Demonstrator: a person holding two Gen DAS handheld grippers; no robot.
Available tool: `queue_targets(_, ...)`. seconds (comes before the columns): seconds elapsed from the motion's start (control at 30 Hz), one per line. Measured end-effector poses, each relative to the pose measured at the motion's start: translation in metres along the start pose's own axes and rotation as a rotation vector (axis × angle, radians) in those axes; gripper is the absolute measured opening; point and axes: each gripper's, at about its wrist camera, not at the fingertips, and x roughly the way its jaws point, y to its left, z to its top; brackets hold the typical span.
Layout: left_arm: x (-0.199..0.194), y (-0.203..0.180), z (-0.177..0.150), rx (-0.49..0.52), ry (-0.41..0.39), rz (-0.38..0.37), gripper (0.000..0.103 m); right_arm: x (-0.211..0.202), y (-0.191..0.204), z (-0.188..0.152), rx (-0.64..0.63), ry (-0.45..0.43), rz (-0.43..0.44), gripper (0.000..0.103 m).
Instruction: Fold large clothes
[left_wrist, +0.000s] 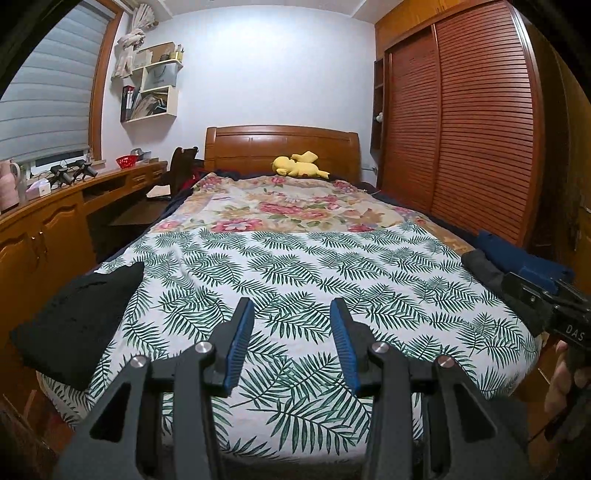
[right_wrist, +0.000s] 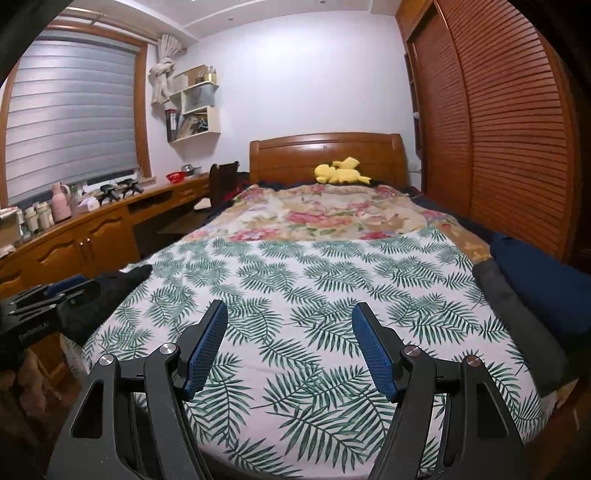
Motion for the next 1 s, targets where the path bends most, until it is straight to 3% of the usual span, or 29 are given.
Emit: queue_targets(1.0, -0.0013, -0.0035, -0.0045, 0.012, -0.009, 0.000, 0.041, -0.0032, 0.0034, 0.0018, 0.001, -0.008, 0.006, 0.072)
